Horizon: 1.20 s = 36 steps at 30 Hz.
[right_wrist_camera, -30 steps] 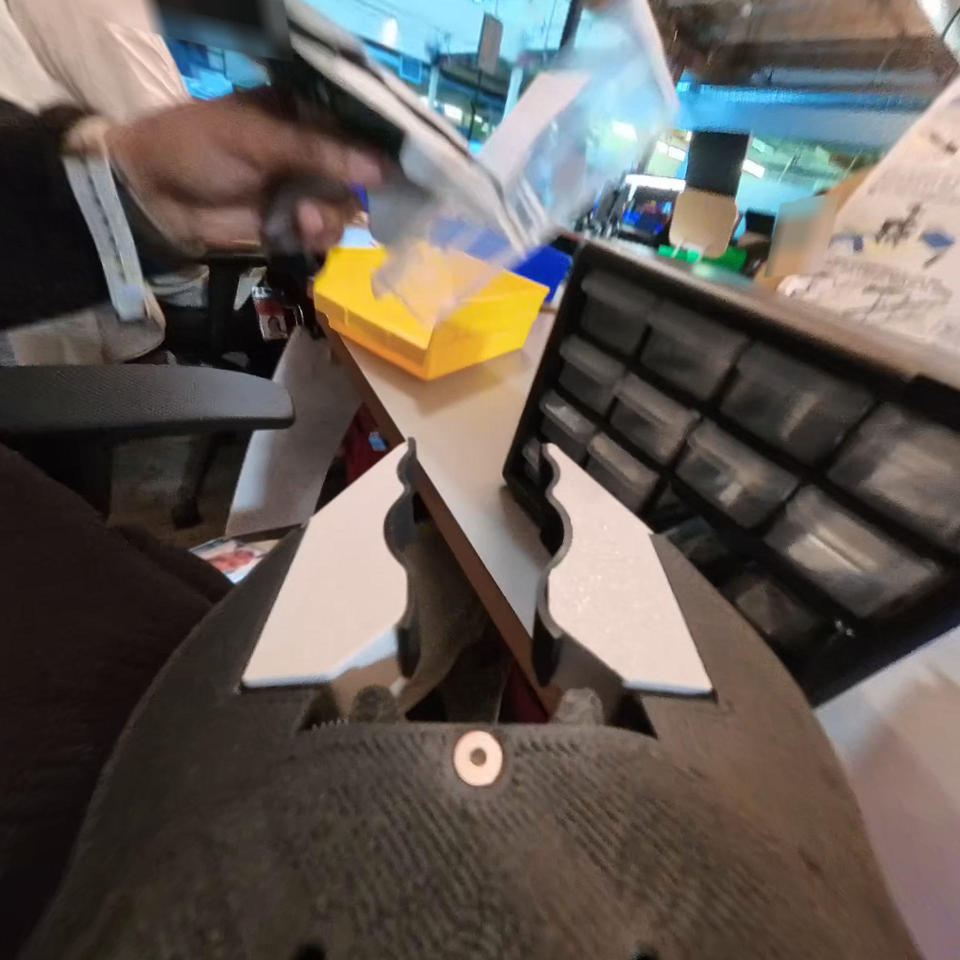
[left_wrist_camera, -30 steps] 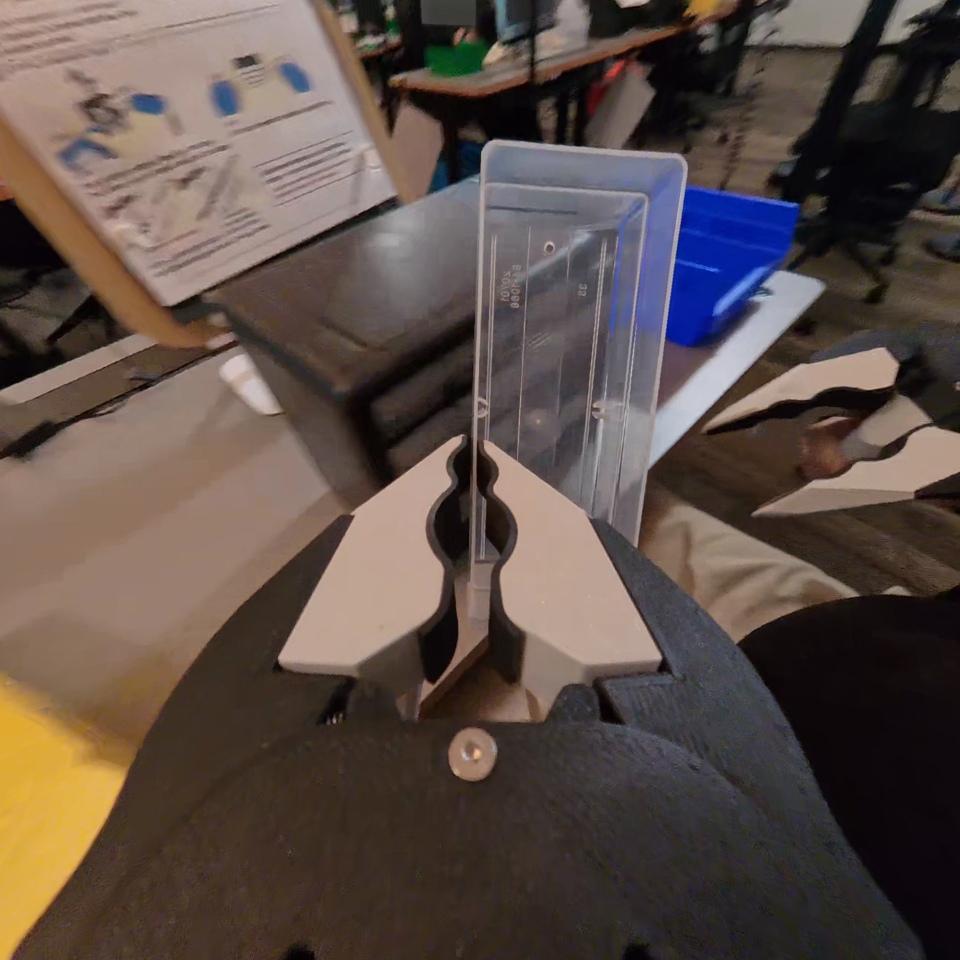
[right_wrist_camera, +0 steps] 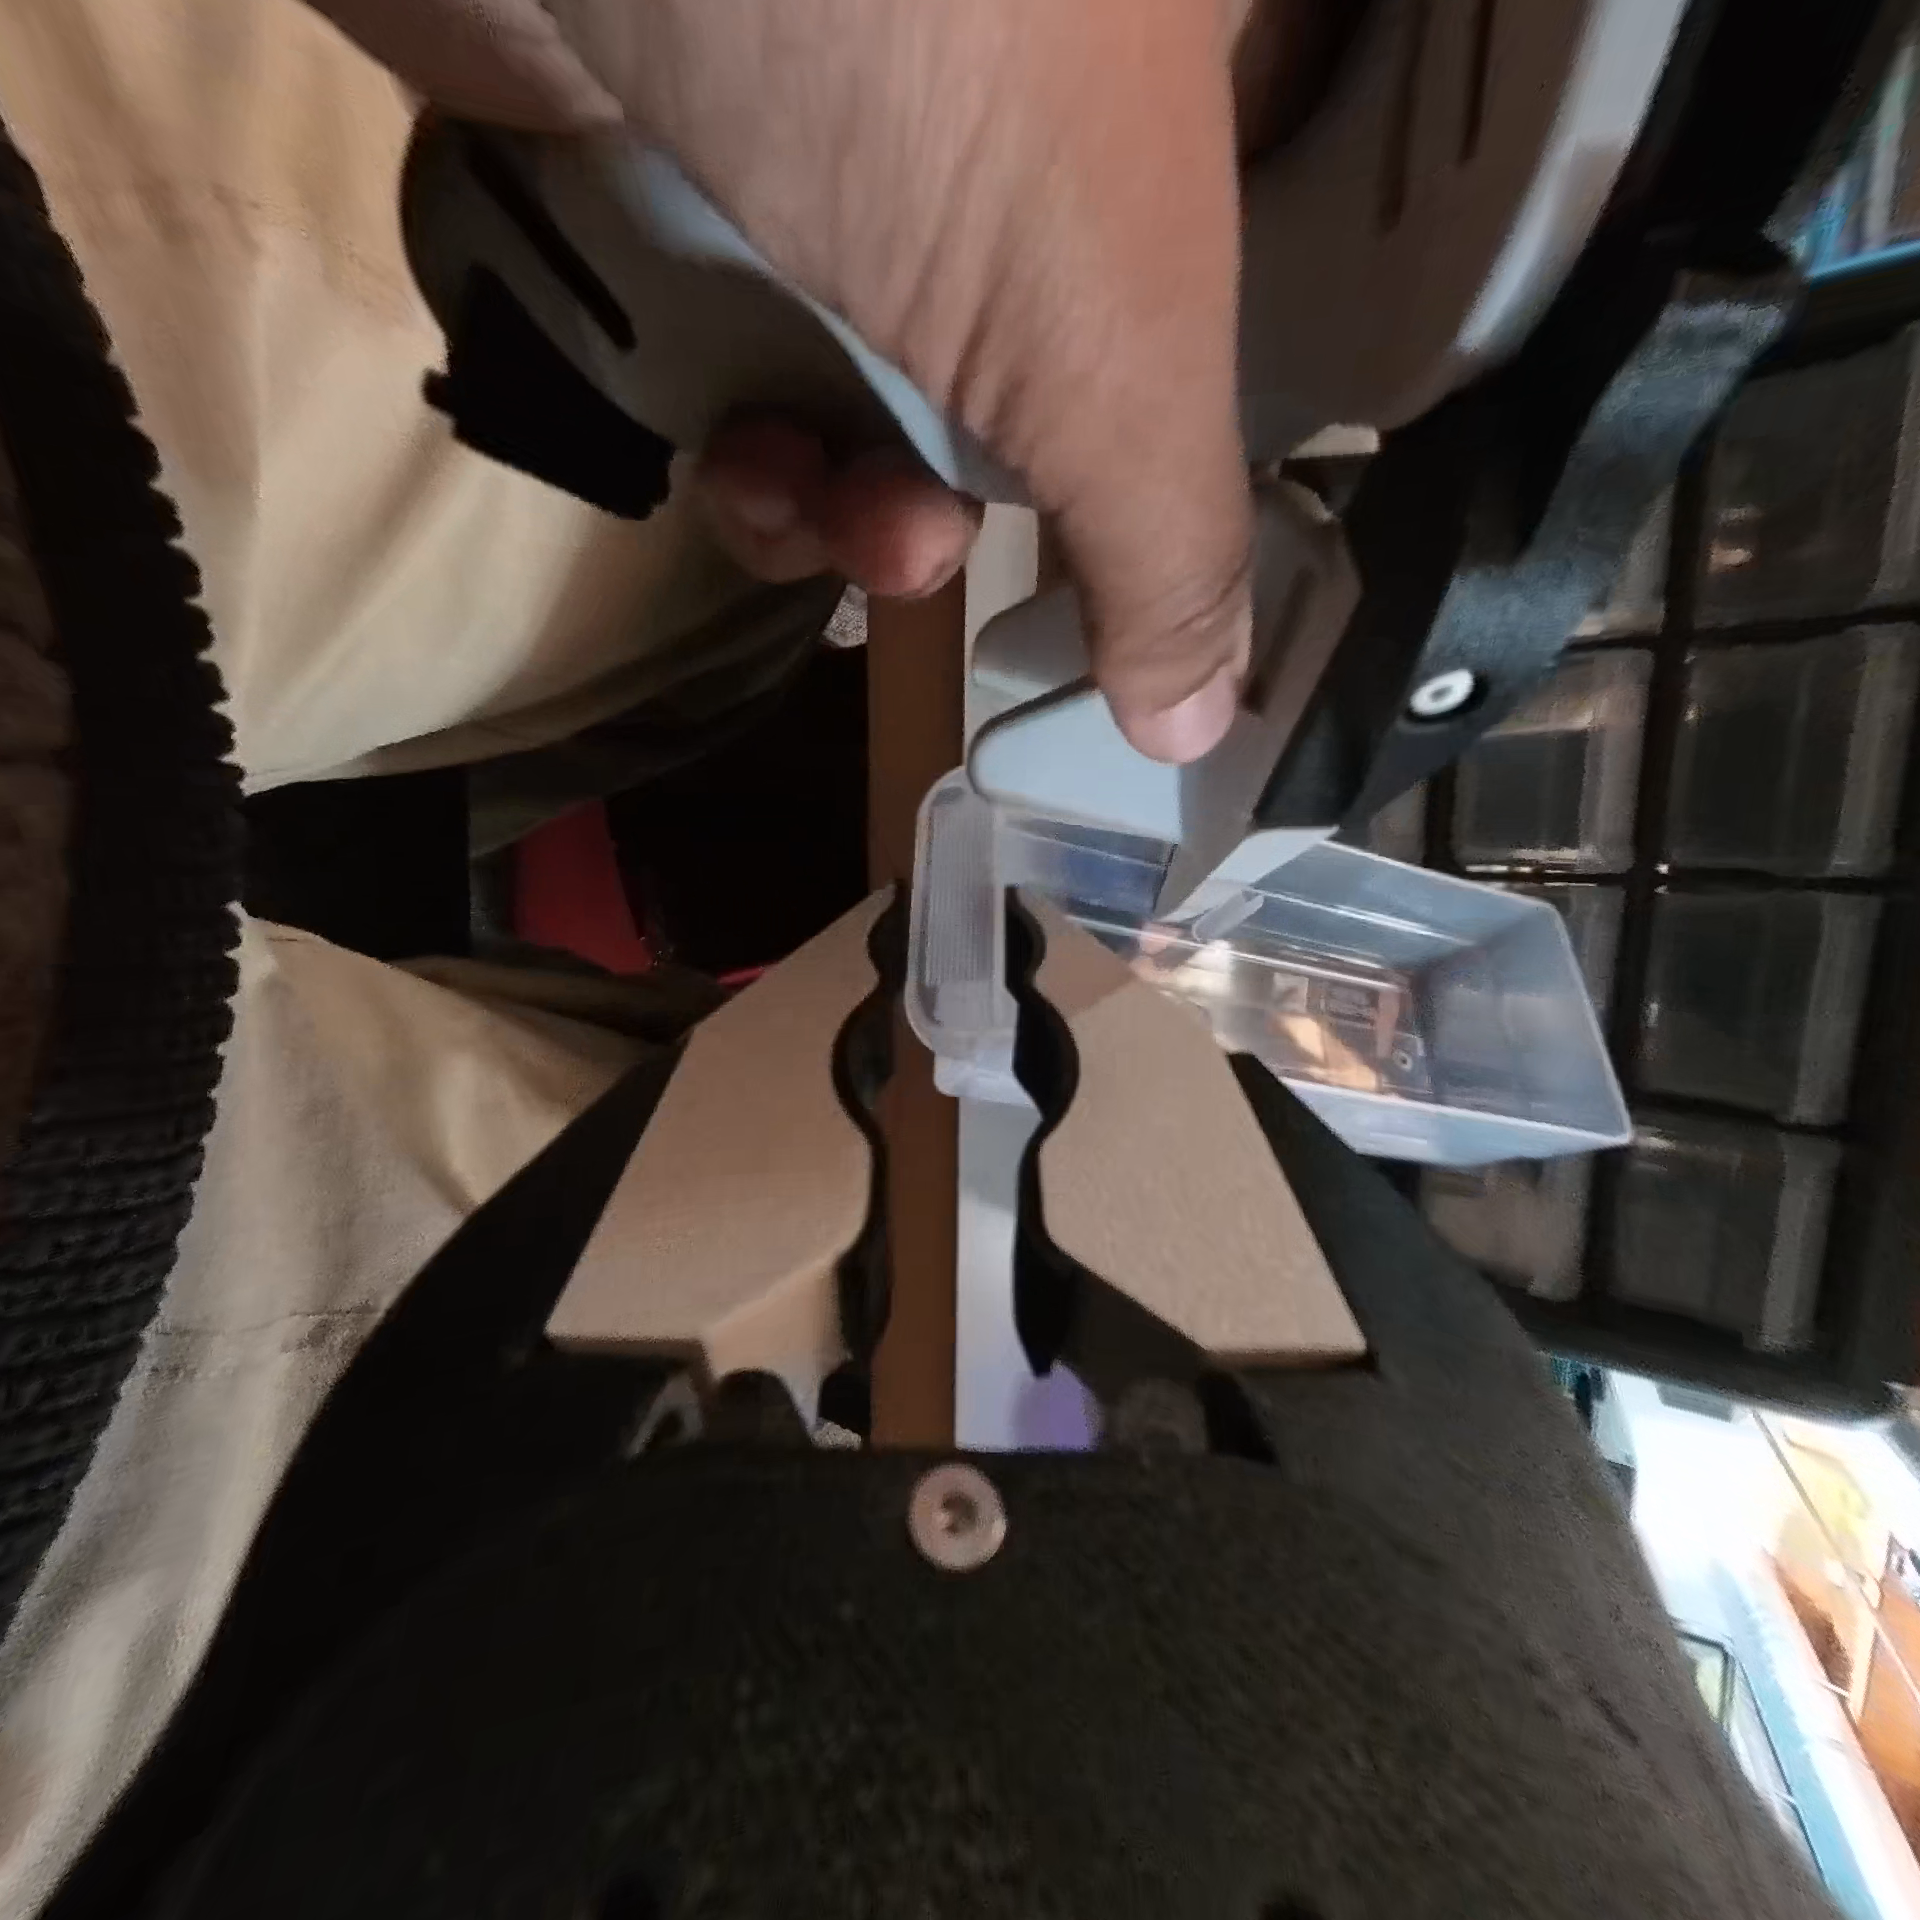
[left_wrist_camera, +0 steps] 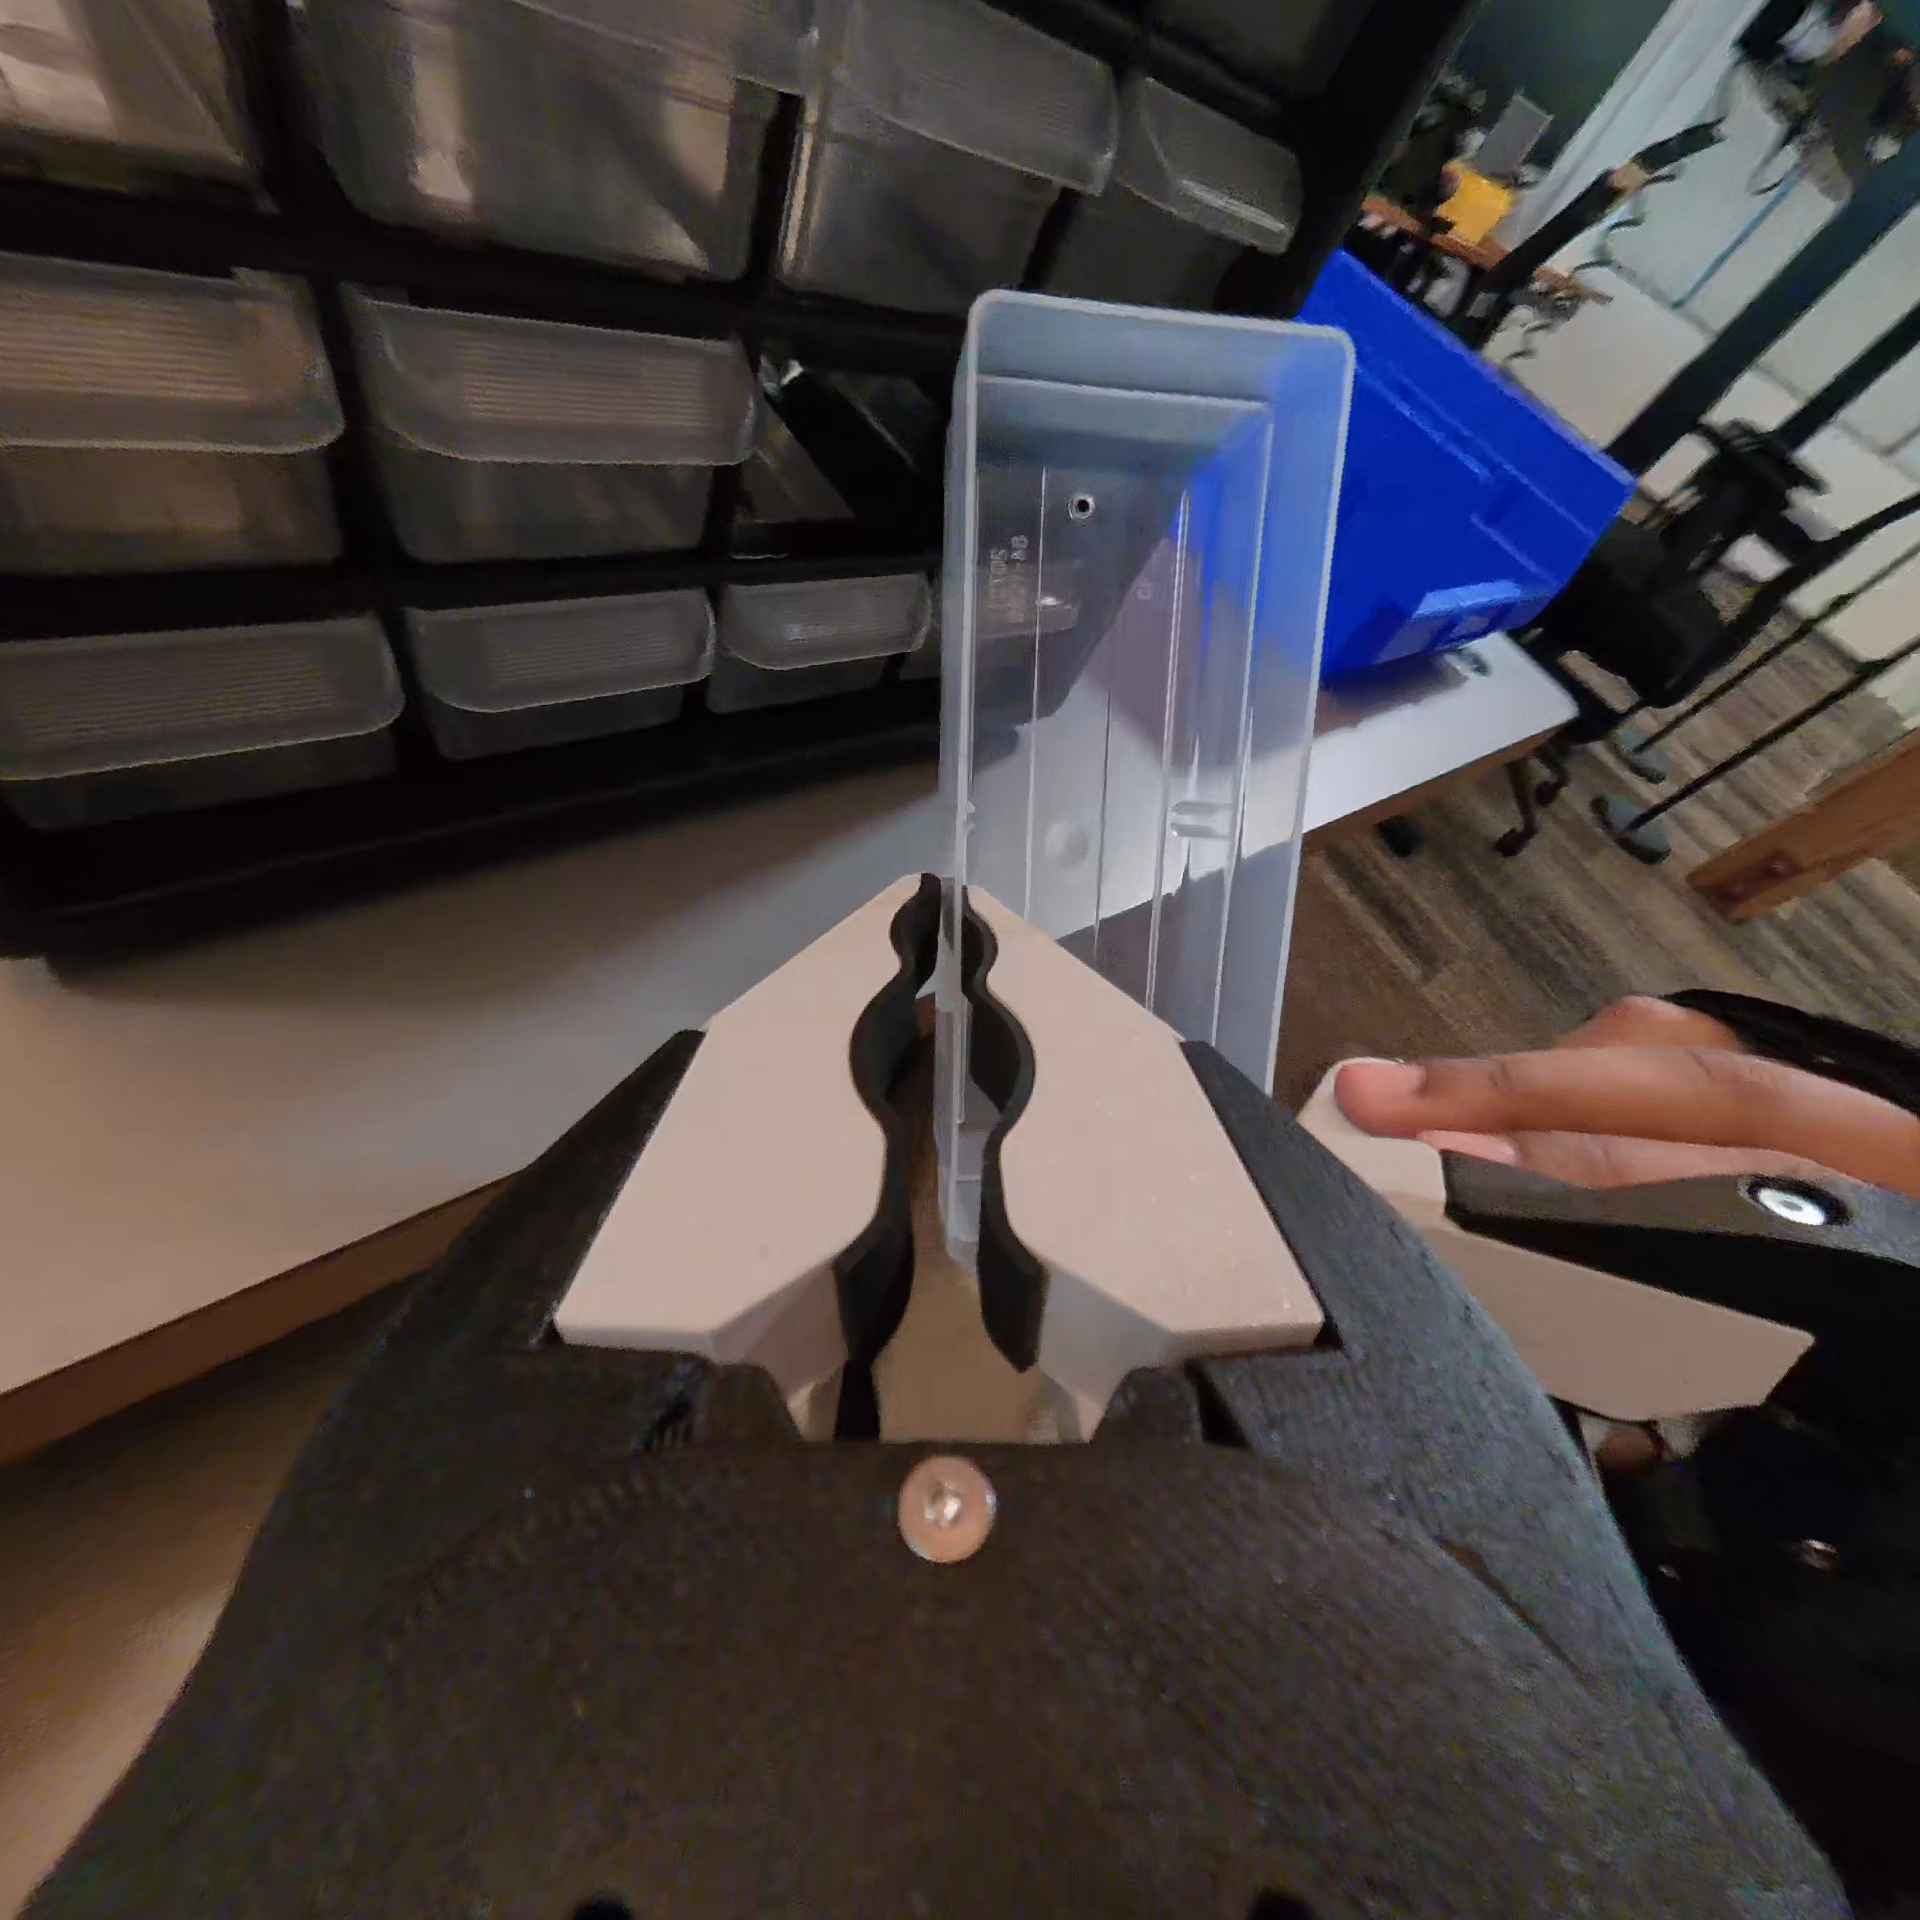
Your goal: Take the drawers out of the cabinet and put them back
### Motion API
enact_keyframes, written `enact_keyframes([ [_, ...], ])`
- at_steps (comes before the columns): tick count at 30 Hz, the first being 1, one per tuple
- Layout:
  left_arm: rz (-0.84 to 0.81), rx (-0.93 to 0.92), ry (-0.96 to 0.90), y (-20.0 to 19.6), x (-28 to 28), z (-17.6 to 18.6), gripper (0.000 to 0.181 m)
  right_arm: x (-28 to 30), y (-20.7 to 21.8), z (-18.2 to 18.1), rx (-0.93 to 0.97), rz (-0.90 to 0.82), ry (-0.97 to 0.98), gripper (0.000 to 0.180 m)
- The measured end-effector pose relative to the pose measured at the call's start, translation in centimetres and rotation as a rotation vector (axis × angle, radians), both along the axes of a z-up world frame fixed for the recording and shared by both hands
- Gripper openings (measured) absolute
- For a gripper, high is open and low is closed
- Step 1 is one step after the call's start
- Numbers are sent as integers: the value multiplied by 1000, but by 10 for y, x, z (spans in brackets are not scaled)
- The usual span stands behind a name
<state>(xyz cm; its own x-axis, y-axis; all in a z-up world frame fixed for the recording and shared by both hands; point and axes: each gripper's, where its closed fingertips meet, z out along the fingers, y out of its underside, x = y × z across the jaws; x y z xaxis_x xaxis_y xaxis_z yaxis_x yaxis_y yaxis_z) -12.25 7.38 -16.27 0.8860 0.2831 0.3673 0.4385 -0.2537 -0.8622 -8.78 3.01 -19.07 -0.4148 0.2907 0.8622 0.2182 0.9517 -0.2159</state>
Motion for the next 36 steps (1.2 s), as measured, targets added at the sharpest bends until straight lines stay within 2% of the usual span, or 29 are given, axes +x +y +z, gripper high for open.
enact_keyframes([
  [4, -91, 72, -42, -4, 3, 13, 6, 5, -2, 11, -81, 29, 18, 15],
  [6, -120, 120, -39, -9, 1, 26, 21, 10, -3, 15, -203, 53, -3, 15],
  [9, -125, 191, 12, -22, -10, 53, 31, 18, -6, 22, -426, 91, -54, 16],
  [13, -158, 182, 221, -41, -19, 80, 32, 28, -12, 46, -672, 189, -137, 15],
  [16, -159, 127, 400, -55, -30, 82, 29, 33, -4, 56, -761, 202, -276, 15],
  [19, -151, 99, 469, -59, -38, 75, 28, 34, 12, 65, -895, 187, -411, 15],
  [22, -169, 104, 416, -56, -38, 63, 28, 30, 21, 87, -1032, 241, -463, 15],
  [27, -206, 95, 282, -54, -38, 45, 29, 23, 25, 115, -1144, 328, -527, 15],
  [36, -244, 85, 124, -51, -41, 26, 29, 14, 19, 116, -1063, 322, -589, 15],
])
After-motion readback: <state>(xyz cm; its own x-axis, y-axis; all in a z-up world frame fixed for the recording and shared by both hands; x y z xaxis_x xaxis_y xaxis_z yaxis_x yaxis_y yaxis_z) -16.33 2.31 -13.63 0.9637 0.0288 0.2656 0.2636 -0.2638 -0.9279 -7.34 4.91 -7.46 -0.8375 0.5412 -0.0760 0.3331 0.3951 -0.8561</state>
